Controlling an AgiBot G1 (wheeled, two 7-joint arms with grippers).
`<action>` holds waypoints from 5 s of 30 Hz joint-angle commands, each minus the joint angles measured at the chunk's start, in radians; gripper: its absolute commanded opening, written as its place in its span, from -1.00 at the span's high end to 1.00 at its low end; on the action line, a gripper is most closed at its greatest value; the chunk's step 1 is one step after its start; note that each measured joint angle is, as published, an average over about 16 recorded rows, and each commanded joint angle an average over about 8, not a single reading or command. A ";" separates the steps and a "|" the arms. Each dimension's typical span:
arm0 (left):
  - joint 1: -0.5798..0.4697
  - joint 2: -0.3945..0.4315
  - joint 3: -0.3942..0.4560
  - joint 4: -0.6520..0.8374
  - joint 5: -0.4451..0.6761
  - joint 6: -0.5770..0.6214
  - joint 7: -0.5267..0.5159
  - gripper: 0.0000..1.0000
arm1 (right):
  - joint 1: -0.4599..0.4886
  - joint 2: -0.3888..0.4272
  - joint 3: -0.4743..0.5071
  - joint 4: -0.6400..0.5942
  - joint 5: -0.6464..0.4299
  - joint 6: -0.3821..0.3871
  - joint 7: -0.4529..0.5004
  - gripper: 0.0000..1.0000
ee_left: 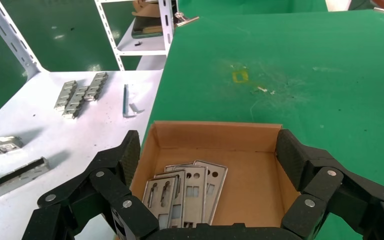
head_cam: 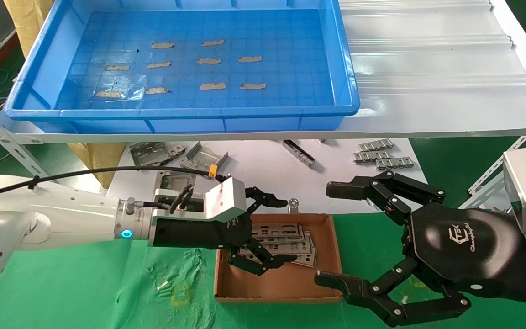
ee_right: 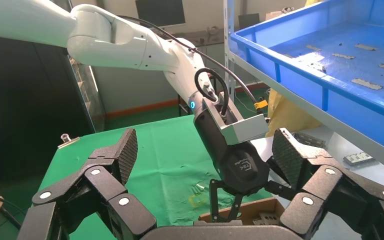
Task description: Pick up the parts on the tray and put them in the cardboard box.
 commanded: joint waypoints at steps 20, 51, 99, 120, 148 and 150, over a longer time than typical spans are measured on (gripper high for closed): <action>0.143 -0.192 -0.136 -0.326 -0.089 0.002 -0.190 -1.00 | 0.000 0.000 0.000 0.000 0.000 0.000 0.000 -1.00; 0.404 -0.547 -0.390 -0.918 -0.262 0.022 -0.545 -1.00 | 0.000 0.000 0.000 0.000 0.000 0.000 0.000 -1.00; 0.500 -0.676 -0.484 -1.134 -0.326 0.029 -0.674 -1.00 | 0.000 0.000 0.000 0.000 0.000 0.000 0.000 -1.00; 0.498 -0.674 -0.482 -1.131 -0.325 0.028 -0.672 -1.00 | 0.000 0.000 0.000 0.000 0.000 0.000 0.000 -1.00; 0.498 -0.674 -0.482 -1.130 -0.325 0.028 -0.672 -1.00 | 0.000 0.000 0.000 0.000 0.000 0.000 0.000 -1.00; 0.498 -0.674 -0.482 -1.130 -0.325 0.028 -0.672 -1.00 | 0.000 0.000 0.000 0.000 0.000 0.000 0.000 -1.00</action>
